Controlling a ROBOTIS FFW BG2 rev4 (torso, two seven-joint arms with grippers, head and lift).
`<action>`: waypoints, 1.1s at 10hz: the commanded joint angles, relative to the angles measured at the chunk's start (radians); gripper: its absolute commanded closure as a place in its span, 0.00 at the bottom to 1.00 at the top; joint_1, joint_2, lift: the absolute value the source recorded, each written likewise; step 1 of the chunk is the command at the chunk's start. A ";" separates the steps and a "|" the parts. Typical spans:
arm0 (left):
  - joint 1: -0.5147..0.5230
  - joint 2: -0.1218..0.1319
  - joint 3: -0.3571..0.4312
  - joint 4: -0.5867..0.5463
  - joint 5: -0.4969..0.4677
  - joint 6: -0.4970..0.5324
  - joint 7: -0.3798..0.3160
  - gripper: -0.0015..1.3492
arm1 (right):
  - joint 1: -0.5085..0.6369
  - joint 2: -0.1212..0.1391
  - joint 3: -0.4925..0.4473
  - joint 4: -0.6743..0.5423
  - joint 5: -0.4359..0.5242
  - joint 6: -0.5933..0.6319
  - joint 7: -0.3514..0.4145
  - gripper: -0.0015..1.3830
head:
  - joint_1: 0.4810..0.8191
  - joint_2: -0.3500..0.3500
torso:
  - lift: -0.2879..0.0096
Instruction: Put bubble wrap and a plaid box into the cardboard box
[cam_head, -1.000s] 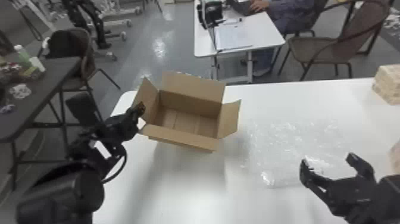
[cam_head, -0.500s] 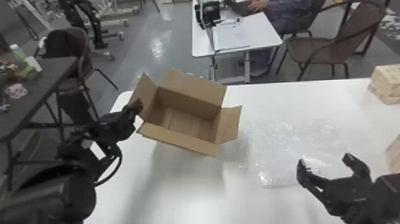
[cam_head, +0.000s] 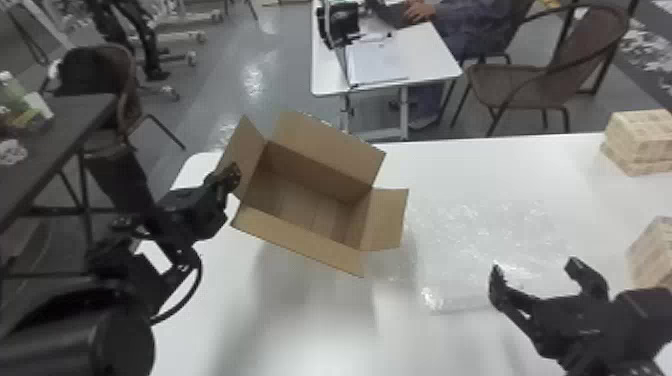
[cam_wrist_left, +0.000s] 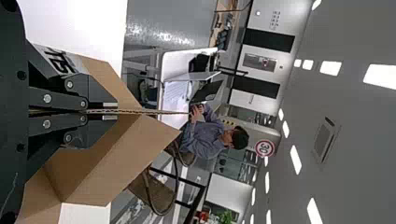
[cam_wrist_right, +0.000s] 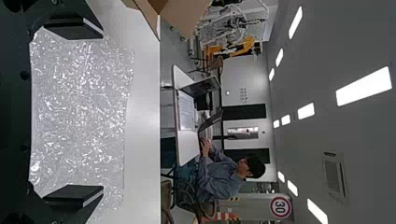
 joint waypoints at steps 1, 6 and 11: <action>0.032 -0.005 -0.009 -0.022 -0.007 -0.010 0.008 0.91 | -0.013 0.000 -0.009 -0.006 0.004 0.003 -0.010 0.09 | 0.63 0.73 | 0.60; 0.056 -0.005 -0.025 -0.060 -0.021 -0.014 0.034 0.91 | -0.124 -0.003 -0.079 -0.082 -0.039 0.370 -0.011 0.09 | 0.63 0.67 | 0.60; 0.041 -0.005 -0.047 -0.058 -0.047 -0.013 0.039 0.91 | -0.452 -0.028 -0.112 -0.150 -0.045 1.074 0.118 0.09 | 0.63 0.64 | 0.60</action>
